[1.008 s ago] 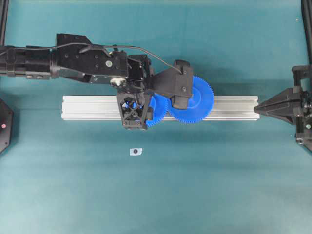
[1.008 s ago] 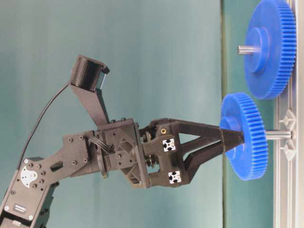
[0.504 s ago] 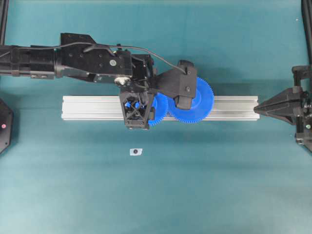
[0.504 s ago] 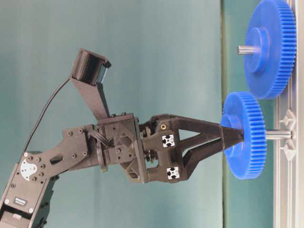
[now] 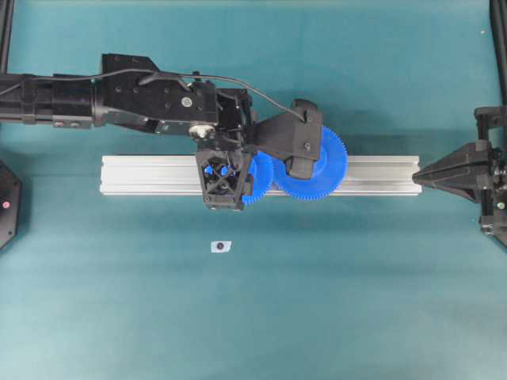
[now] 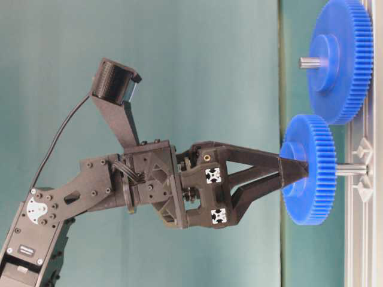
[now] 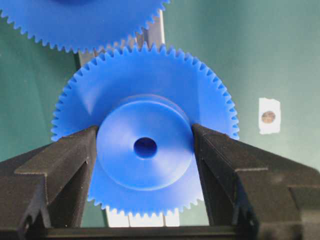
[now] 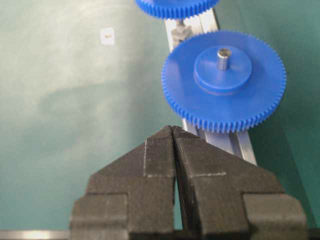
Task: Find the location of the shaft and insert the small gear.
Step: 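Push the gear down onto the shaft, meshing with the large gear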
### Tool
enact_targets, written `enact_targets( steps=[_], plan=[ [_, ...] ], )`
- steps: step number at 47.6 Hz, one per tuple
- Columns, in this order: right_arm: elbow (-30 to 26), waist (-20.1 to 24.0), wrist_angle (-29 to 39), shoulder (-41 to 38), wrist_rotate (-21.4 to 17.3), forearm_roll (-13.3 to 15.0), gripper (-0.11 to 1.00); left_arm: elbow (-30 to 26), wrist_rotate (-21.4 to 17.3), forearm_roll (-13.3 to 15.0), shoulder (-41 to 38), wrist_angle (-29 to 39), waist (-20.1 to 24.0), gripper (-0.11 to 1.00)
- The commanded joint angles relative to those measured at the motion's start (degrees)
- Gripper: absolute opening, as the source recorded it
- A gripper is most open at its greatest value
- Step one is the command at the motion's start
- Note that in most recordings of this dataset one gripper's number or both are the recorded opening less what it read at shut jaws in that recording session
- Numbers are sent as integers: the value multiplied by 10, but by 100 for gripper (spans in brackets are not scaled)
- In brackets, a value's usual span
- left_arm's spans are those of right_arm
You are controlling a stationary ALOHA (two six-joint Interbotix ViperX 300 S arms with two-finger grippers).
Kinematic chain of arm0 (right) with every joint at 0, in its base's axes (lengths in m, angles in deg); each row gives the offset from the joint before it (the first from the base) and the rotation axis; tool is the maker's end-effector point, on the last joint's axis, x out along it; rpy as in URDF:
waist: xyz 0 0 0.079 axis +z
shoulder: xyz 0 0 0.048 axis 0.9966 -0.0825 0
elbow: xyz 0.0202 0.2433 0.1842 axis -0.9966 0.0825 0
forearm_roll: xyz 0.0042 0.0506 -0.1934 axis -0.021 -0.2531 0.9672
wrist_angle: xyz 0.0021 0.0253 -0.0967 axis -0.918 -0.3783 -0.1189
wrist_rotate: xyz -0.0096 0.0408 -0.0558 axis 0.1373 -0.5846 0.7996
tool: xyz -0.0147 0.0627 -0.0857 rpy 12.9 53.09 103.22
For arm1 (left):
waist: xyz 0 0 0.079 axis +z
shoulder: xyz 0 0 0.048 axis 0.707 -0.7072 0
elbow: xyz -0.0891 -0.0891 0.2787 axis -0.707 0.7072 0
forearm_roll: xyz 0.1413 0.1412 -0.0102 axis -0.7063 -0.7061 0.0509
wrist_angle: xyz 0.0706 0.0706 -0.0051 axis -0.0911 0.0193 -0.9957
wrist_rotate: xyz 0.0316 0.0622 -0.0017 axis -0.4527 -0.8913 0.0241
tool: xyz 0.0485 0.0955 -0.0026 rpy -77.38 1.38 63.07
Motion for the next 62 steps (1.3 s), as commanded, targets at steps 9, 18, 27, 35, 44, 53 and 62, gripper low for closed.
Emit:
enact_targets(
  steps=[9, 18, 27, 35, 44, 53, 62],
  plan=[
    [-5, -2, -3, -4, -5, 0, 2, -1, 5, -2, 7, 3, 7, 64],
    [-4, -2, -4, -4, -5, 0, 2, -8, 4, -2, 10, 1, 7, 64],
    [-5, -2, -4, -4, -5, 0, 2, -9, 7, -2, 9, 0, 7, 64],
    [-5, -2, -4, -4, -5, 0, 2, -15, 8, -2, 9, -1, 7, 65],
    [-5, -2, -3, -4, -5, 0, 2, -25, 3, -5, 7, 0, 8, 73],
    [-4, -2, -3, -4, -5, 0, 2, -25, 3, -5, 7, 2, 16, 72],
    [-4, -2, -4, -4, -5, 0, 2, -26, 2, -4, 11, 4, 18, 72]
  ],
)
